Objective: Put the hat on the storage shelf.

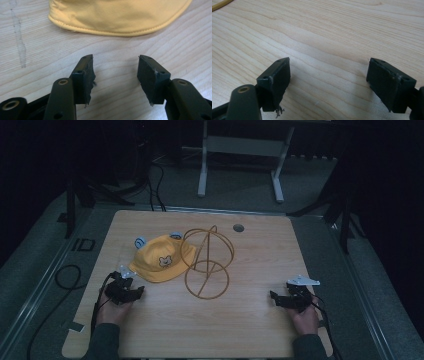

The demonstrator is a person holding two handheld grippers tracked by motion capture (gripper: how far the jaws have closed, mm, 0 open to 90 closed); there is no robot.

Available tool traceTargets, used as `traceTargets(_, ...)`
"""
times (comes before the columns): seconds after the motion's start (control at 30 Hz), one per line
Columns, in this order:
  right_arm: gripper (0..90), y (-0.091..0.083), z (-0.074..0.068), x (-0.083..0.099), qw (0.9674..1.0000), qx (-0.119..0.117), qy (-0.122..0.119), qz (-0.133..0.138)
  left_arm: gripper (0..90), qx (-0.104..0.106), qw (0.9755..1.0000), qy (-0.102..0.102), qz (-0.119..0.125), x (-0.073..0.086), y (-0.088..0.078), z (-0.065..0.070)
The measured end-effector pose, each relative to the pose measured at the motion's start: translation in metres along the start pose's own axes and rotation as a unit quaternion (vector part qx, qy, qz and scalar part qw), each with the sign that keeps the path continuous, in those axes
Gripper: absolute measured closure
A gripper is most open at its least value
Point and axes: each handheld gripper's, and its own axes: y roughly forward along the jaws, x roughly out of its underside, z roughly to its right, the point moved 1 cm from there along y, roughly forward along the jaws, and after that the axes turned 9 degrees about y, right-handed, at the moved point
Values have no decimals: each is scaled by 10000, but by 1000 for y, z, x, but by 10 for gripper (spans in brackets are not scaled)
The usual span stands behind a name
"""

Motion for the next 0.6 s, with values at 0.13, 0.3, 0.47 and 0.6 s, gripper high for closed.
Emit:
traceTargets(0.13, 193, 0, 0, 0, 10000, 0, 5, -1, 521, -21, 9999, 104, 2, -1, -4, 2)
traceTargets(0.3, 193, 0, 0, 0, 10000, 1, 4, 1, 569, 180, 9996, 204, 90, -4, -10, 5)
traceTargets(0.47, 193, 0, 0, 0, 10000, 0, 4, 0, 584, 426, 9988, 215, 142, -9, -14, 3)
traceTargets(0.6, 193, 0, 0, 0, 10000, 1, 5, 0, 593, 592, 9978, 101, 297, -12, -22, -3)
